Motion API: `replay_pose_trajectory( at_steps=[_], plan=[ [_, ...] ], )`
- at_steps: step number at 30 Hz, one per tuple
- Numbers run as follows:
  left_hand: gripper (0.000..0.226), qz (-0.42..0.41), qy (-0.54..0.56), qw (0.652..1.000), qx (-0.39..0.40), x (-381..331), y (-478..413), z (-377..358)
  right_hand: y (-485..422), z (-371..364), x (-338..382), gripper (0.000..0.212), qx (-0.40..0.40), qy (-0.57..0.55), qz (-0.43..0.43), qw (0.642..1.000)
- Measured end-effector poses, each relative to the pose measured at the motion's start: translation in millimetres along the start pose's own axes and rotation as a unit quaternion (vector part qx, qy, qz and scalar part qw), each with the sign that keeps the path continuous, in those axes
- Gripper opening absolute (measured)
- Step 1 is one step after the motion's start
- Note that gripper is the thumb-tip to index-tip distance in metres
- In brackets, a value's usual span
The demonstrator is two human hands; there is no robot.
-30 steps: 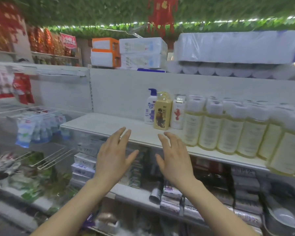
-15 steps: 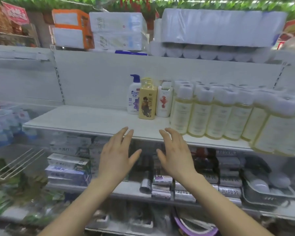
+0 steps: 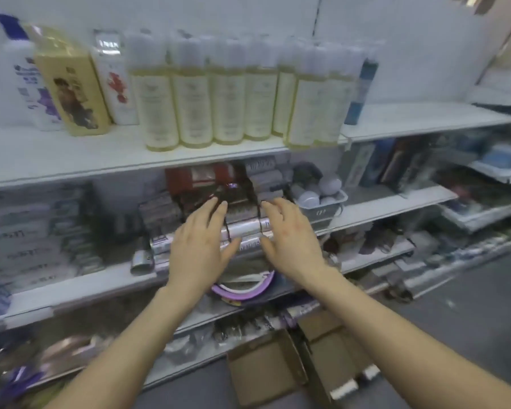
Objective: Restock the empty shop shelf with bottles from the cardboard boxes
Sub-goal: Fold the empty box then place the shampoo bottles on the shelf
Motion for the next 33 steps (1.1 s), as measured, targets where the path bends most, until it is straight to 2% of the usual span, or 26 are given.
replay_pose_trajectory(
  at_steps=[10, 17, 21, 27, 30, 33],
  plan=[
    [0.078, -0.009, -0.013, 0.987, 0.157, -152, 88, -181, 195, -51, -180, 0.067, 0.131, -0.014, -0.084, 0.988],
    [0.079, 0.046, -0.042, 0.967, 0.246, -233, 145, -293, 317, -90, -302, 0.070, 0.248, -0.042, -0.115, 0.961],
    [0.078, 0.088, -0.045, 0.948, 0.303, -255, 174, -345, 363, -120, -344, 0.072, 0.316, -0.071, -0.128, 0.937],
    [0.078, 0.114, -0.024, 0.907, 0.405, -266, 209, -447, 418, -187, -393, 0.062, 0.377, -0.103, -0.148, 0.908],
    [0.077, 0.098, -0.024, 0.886, 0.452, -264, 229, -515, 457, -235, -422, 0.053, 0.390, -0.139, -0.204, 0.887],
    [0.076, 0.099, -0.024, 0.867, 0.487, -250, 250, -581, 503, -292, -455, 0.065, 0.411, -0.178, -0.286, 0.847]
  ],
)
Point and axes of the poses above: each hand's wrist, its own y-axis away from the middle knuckle, its own z-axis out of the back of the hand, x = y × z, the point moved 7 cm from there along -y, towards the middle knuckle, and after that the axes turned 11 degrees about z, right-handed, at the moved point
